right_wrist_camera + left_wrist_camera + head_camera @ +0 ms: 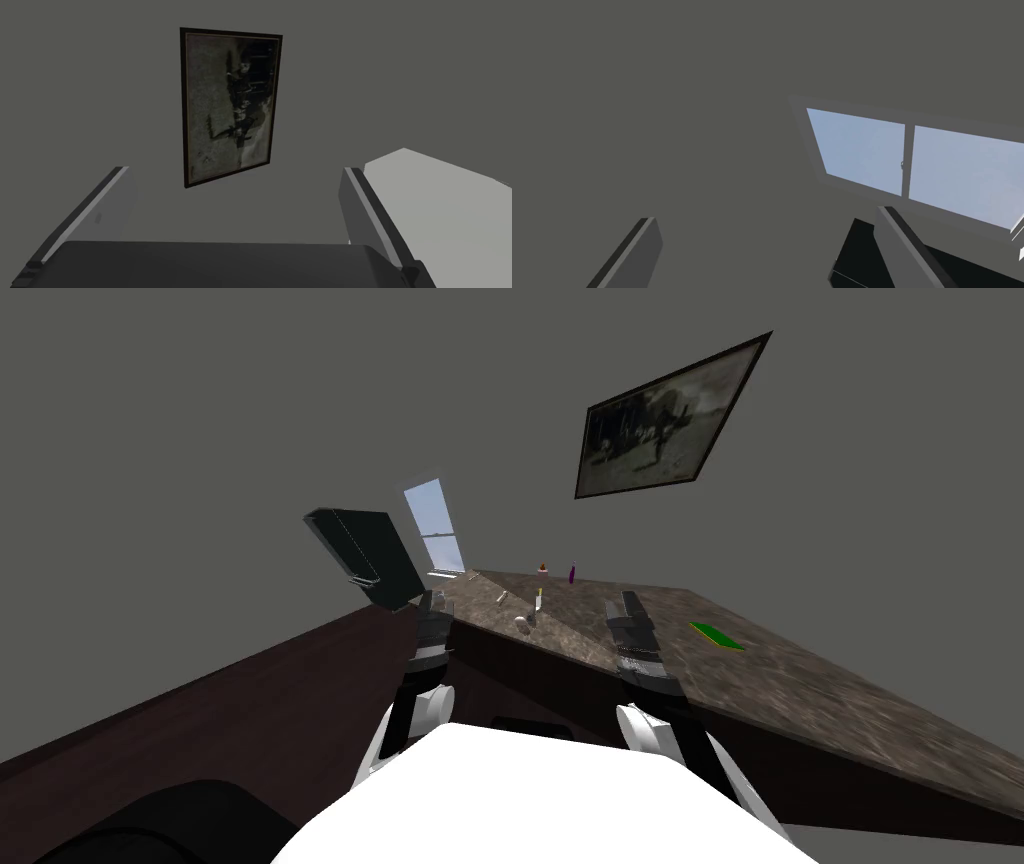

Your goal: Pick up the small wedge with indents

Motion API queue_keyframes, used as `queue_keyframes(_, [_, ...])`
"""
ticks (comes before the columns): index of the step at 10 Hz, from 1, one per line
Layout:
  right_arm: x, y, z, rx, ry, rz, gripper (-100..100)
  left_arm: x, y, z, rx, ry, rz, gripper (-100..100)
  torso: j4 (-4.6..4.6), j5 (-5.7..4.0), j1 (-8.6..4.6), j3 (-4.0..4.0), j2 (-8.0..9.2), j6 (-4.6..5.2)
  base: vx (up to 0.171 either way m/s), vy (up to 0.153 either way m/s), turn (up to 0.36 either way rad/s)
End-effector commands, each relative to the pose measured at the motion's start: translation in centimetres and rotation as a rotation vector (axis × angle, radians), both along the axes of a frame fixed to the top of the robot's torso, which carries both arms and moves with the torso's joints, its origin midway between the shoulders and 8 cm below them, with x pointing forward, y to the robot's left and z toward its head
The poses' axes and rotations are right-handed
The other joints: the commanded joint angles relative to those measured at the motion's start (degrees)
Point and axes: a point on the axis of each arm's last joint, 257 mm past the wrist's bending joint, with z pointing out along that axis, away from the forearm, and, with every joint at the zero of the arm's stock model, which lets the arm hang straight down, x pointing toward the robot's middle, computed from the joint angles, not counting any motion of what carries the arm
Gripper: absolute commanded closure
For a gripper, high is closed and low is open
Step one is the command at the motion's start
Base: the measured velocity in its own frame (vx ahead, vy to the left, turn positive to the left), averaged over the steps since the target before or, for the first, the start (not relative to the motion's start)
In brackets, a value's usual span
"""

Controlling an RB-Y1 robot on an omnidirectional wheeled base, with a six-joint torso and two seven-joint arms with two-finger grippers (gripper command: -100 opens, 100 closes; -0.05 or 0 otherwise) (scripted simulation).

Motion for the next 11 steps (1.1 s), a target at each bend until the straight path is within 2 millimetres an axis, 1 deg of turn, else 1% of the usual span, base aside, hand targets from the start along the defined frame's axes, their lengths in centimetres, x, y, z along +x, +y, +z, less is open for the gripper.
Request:
queue_keyframes(1, [0.0, 0.4, 0.1, -0.028, -0.003, 0.012, -100, 0.0, 0.0, 0.0, 0.000, 0.000, 0.000, 0, 0.00, 0.00, 0.00, 0.00, 0.00, 0.00, -0.014, -0.007, 0.085])
queue_keyframes(5, [0.3, 2.0, 0.6, -0.155, -0.021, 0.054, -100, 0.0, 0.0, 0.0, 0.000, 0.000, 0.000, 0, 0.04, -0.04, -0.19, 0.11, 0.20, -0.02, -0.049, -0.047, 0.157])
queue_keyframes(6, [0.3, 2.1, 0.6, -0.165, -0.019, 0.058, -100, 0.0, 0.0, 0.0, 0.000, 0.000, 0.000, 0, 0.05, -0.06, -0.27, 0.13, 0.22, -0.02, -0.040, -0.063, 0.072])
queue_keyframes(8, [0.5, 3.1, 0.7, -0.249, -0.031, 0.077, -100, 0.0, 0.0, 0.0, 0.000, 0.000, 0.000, 0, 0.04, -0.06, -0.26, 0.10, 0.17, -0.02, -0.053, -0.069, 0.224])
queue_keyframes(11, [0.6, 3.9, 0.4, -0.326, -0.031, 0.100, -100, 0.0, 0.0, 0.0, 0.000, 0.000, 0.000, 0, 0.03, -0.06, -0.26, 0.07, 0.12, -0.01, -0.037, -0.054, 0.118])
